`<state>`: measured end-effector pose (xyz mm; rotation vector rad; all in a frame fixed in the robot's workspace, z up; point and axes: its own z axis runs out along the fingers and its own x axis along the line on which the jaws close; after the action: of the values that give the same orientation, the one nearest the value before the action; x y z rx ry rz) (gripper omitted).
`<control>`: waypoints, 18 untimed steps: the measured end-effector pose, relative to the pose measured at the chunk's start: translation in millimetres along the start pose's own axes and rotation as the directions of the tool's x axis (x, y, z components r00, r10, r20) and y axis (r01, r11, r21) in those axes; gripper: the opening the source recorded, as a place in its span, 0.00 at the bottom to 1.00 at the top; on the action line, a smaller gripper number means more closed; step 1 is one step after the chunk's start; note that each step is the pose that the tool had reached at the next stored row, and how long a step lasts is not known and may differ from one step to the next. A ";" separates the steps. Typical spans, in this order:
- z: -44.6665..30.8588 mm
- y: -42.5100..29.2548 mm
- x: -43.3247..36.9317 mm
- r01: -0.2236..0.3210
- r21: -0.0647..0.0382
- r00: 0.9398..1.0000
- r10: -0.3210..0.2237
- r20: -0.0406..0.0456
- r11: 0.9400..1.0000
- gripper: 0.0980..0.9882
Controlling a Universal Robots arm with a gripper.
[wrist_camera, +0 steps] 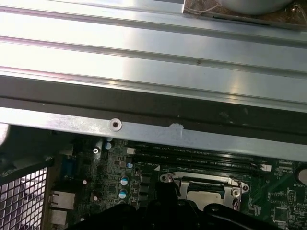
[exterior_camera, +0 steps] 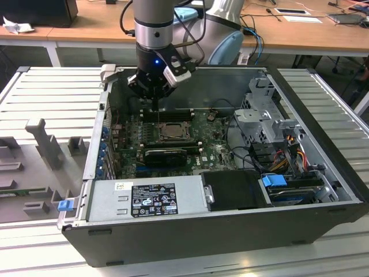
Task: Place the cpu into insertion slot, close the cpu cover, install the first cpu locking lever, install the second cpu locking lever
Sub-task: 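Install the first cpu locking lever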
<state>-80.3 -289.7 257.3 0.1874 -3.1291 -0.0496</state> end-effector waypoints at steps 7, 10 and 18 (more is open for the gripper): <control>0.0 -0.5 -4.1 0.000 0.000 1.000 0.000 0.000 1.000 0.01; 0.0 -0.6 -4.9 0.000 0.000 1.000 0.000 0.000 1.000 0.01; 0.0 -1.0 -8.6 0.000 0.000 1.000 0.000 0.000 1.000 0.01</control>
<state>-71.7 -289.7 257.2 0.1875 -3.1290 -0.0495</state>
